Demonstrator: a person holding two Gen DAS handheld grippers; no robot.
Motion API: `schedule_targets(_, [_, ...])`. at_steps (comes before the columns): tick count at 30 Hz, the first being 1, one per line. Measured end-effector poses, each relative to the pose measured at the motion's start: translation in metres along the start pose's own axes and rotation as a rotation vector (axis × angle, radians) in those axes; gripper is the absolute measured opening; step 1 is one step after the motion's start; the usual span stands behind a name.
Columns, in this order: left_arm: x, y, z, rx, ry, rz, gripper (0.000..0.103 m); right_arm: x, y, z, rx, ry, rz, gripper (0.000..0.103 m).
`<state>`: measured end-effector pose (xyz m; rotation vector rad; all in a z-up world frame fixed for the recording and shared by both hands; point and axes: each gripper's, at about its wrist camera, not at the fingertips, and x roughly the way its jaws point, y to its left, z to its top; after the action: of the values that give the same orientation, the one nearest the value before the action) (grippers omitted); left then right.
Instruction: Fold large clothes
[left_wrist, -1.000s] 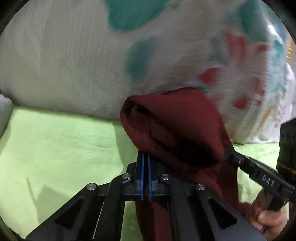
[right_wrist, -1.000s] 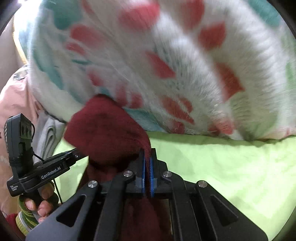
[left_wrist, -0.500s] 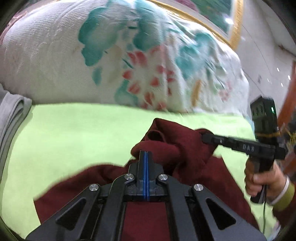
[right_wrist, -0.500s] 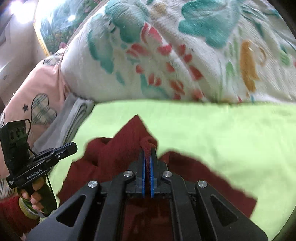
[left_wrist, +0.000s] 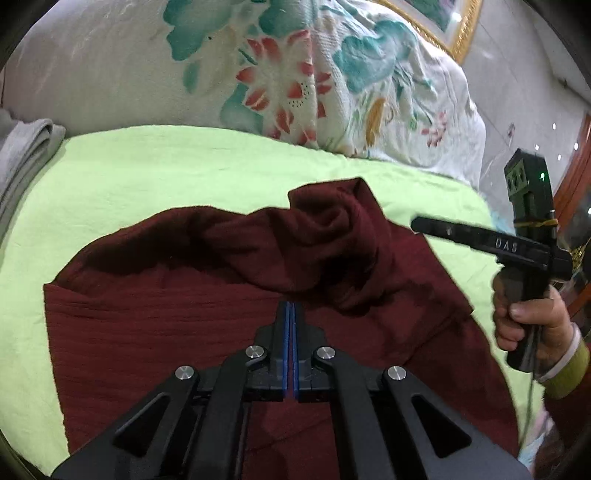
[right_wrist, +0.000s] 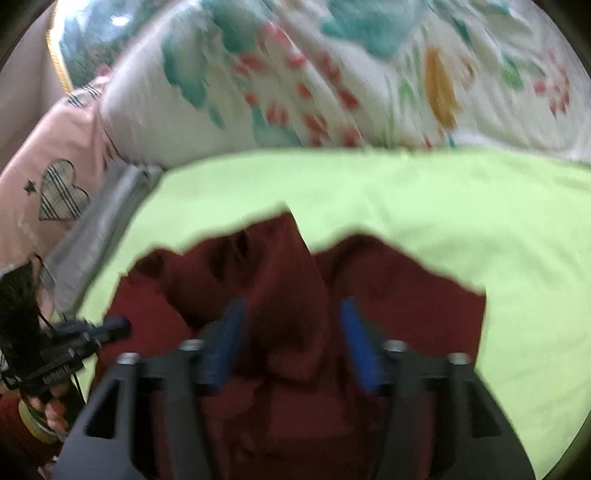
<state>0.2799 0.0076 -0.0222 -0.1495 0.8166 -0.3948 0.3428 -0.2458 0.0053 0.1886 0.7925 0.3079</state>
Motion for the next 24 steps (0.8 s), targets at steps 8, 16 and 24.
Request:
schedule_targets(8, [0.026, 0.012, 0.033, -0.204, 0.074, -0.184, 0.037, 0.066, -0.003, 0.042, 0.069, 0.078, -0.010, 0.037])
schedule_targets(16, [0.047, 0.021, 0.030, -0.337, 0.164, -0.340, 0.050, 0.008, 0.022, 0.015, -0.039, -0.052, 0.146, 0.004])
schedule_targets(24, [0.039, 0.038, 0.013, -0.449, 0.154, -0.441, 0.055, -0.053, 0.082, -0.089, -0.402, 0.020, 0.199, 0.004])
